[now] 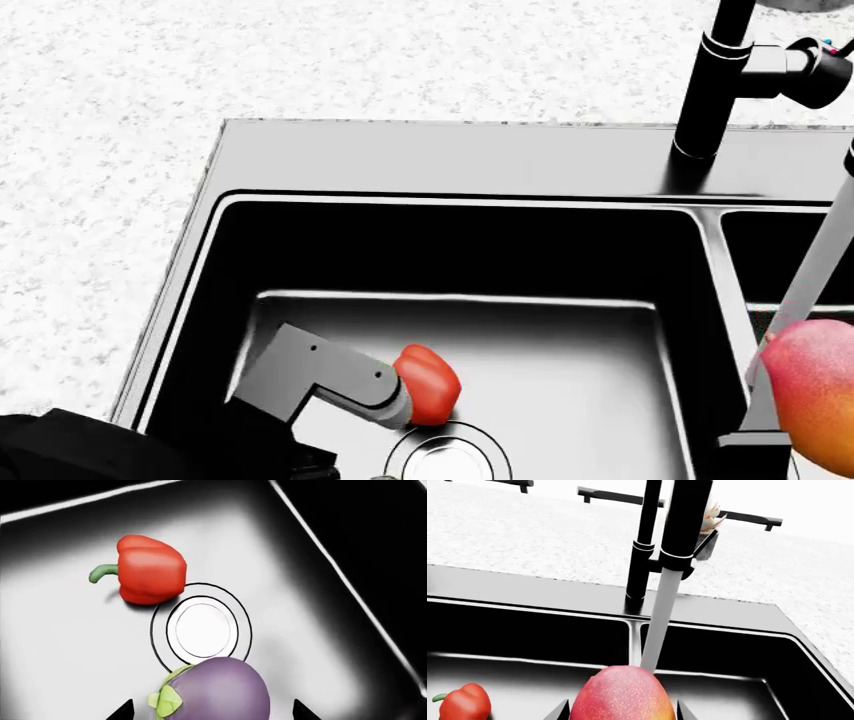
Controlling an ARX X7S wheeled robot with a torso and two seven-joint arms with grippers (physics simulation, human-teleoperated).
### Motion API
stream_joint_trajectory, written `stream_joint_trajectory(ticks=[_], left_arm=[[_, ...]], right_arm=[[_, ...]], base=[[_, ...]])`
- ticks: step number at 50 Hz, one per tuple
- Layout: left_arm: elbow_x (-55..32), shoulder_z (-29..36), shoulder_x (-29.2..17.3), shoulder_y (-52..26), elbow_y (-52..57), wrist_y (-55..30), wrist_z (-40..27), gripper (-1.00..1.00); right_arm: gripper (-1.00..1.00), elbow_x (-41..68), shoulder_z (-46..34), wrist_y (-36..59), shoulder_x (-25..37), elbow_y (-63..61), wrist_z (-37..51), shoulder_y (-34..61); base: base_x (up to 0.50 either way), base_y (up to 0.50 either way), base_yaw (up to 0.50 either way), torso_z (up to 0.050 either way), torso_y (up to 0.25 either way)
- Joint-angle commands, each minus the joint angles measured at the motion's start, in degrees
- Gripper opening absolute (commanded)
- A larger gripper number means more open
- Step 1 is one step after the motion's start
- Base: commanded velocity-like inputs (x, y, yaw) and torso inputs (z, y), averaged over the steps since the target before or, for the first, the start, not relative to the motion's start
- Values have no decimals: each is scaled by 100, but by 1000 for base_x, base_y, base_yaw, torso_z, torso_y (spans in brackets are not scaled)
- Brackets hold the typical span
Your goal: Pick the eggplants and mangos from the sink and place them in one bowl. Place the bell pepper in the other bowl. Then turn off the sink faucet.
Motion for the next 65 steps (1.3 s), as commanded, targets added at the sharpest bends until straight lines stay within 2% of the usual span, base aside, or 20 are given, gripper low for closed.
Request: stream_joint_trajectory(ticks=[1, 6, 14, 21, 31, 32, 40, 49, 50, 57, 62, 64, 65], left_arm=[[245, 264, 190, -14, -284, 68, 266, 100], [418, 426, 205, 53, -337, 131, 394, 100], [850, 854, 192, 114, -495, 149, 499, 100], [1464, 1246, 228, 28, -879, 440, 908, 100], [1877, 1595, 336, -84, -1098, 753, 1326, 100], [1838, 1557, 344, -81, -1103, 733, 1246, -100], [1667, 1463, 187, -3, -570, 674, 910, -100], [1222, 976, -173, -200, 258, 626, 500, -100], [962, 827, -212, -201, 324, 571, 335, -100], [530, 391, -477, -444, 914, 639, 184, -100], [666, 207, -773, -351, 1407, 880, 493, -100], [913, 244, -983, -376, 1828, 977, 960, -100], [1314, 334, -1130, -418, 2151, 1188, 1492, -100]], right_arm=[[-100, -48, -107, -96, 49, 59, -44, 80], [-100, -127, -136, -130, 40, 60, -123, 52], [-100, 5, 254, -252, 129, -34, -143, -161], [-100, -528, 534, -259, -139, -215, -689, -570], [-100, -1069, 736, -388, -373, -392, -1221, -1049], [-100, -1086, 732, -394, -371, -401, -1234, -1064], [-100, -1097, 722, -457, -370, -414, -1267, -1134], [-100, -887, 635, -496, -255, -368, -1064, -1020], [-100, -931, 592, -511, -279, -368, -1083, -1006], [-100, -659, 356, -546, -150, -276, -791, -738], [-100, -867, 344, -614, -271, -345, -907, -814], [-100, -1008, 303, -661, -331, -372, -1002, -814], [-100, -1148, 270, -702, -376, -393, -1072, -809]], base=[[0, 0, 0, 0, 0], [0, 0, 0, 0, 0], [0, 0, 0, 0, 0], [0, 0, 0, 0, 0], [0, 0, -1, 0, 0], [0, 0, 0, 0, 0], [0, 0, -2, 0, 0], [0, 0, 0, 0, 0], [0, 0, 0, 0, 0], [0, 0, 0, 0, 0], [0, 0, 0, 0, 0], [0, 0, 0, 0, 0], [0, 0, 0, 0, 0]])
